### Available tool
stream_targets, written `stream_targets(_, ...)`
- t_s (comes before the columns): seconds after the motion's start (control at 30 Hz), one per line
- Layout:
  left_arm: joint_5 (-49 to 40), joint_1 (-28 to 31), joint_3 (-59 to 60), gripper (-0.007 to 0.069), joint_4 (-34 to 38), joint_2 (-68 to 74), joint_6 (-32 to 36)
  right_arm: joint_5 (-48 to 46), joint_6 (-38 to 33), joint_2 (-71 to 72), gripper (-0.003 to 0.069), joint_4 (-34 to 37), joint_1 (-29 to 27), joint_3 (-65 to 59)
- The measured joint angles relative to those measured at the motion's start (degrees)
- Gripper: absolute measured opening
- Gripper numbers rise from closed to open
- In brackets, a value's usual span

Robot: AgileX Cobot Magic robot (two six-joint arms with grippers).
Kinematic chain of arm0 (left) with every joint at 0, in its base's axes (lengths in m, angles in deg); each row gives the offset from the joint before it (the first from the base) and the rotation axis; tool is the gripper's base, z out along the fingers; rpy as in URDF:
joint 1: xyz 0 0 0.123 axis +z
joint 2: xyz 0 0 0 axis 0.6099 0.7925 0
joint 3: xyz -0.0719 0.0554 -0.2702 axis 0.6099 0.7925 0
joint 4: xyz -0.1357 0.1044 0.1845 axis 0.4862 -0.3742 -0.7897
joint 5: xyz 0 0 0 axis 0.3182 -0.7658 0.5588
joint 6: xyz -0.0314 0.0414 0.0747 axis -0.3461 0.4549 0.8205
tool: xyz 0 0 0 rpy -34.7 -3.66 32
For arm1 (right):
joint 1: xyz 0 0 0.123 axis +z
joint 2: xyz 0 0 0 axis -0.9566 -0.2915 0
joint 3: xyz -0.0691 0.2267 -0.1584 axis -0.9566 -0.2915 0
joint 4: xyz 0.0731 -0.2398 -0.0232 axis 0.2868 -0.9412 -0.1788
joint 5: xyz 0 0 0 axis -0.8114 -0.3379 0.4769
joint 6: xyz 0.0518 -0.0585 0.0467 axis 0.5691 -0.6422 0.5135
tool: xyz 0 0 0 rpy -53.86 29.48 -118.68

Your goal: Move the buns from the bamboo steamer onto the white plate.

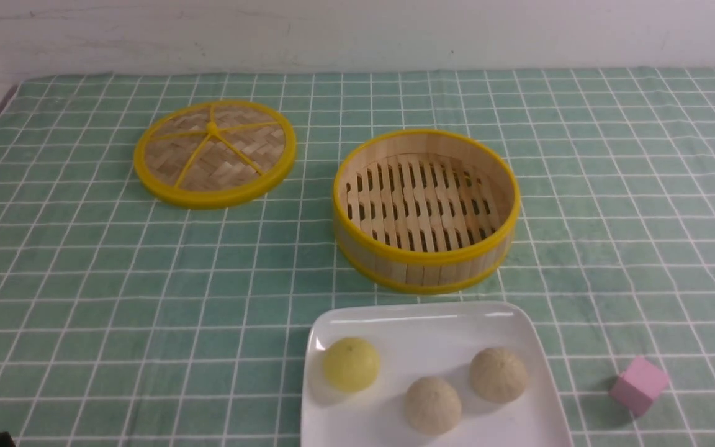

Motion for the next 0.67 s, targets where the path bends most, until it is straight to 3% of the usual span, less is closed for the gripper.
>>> stream_targets(0.67,0.0,0.0,0.0,0.0115,-0.2,0.0,0.0,0.0,0.0,0.0,0.0149,0.0,0.0,0.0)
